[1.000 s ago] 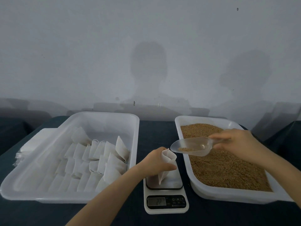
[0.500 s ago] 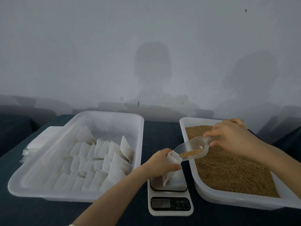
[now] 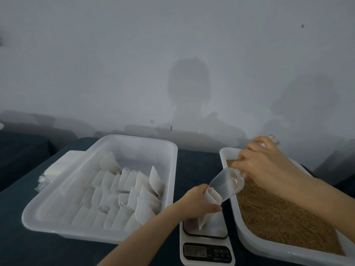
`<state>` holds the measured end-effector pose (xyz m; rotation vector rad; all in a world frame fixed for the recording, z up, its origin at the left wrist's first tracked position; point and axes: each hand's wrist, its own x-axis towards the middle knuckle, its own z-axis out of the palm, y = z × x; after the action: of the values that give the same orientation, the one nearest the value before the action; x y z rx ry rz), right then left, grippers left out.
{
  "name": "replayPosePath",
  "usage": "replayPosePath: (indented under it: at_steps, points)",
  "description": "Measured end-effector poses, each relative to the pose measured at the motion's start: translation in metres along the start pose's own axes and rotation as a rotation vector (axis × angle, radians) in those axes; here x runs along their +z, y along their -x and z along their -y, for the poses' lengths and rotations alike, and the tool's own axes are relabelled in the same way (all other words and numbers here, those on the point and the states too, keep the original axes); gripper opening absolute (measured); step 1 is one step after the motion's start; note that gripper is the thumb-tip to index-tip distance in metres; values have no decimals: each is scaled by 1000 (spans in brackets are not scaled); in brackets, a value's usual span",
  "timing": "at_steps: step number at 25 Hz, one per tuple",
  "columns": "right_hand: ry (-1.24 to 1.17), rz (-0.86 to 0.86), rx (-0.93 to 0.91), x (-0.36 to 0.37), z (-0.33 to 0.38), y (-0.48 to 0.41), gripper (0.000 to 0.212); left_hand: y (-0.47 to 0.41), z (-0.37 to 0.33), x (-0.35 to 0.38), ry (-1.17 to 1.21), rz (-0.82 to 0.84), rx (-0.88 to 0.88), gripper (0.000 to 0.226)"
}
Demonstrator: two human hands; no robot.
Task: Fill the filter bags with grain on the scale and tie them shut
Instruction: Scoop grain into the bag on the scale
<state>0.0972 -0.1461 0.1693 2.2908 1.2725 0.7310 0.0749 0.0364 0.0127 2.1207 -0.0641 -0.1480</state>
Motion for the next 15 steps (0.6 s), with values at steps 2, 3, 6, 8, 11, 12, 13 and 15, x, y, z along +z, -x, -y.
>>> replayPosePath:
  at_steps: [2, 3, 6, 8, 11, 12, 13, 15]
  points:
    - [43, -170, -97, 2, 2, -1, 38, 0, 0, 0, 1, -2, -6, 58]
    - [79, -224, -137, 5, 3, 0, 38, 0, 0, 0, 6, -2, -9, 59]
    - [174, -321, -248, 12, 3, 5, 27, -1, 2, 1, 18, -9, 3, 57]
    - [235, -347, -270, 15, 4, 10, 33, -2, 2, 1, 19, -16, 11, 52]
    - [237, -402, -288, 14, 1, 16, 33, -2, 4, 1, 13, -11, 18, 45]
    - [209, -418, -243, 14, -4, 17, 34, -3, 5, 1, 14, -7, 17, 44]
    - [163, -419, -140, 15, -11, 21, 35, -3, 6, 1, 12, -4, 12, 45]
    - [13, -357, 204, 30, -28, 31, 33, -4, 7, 1, -4, 0, -5, 50]
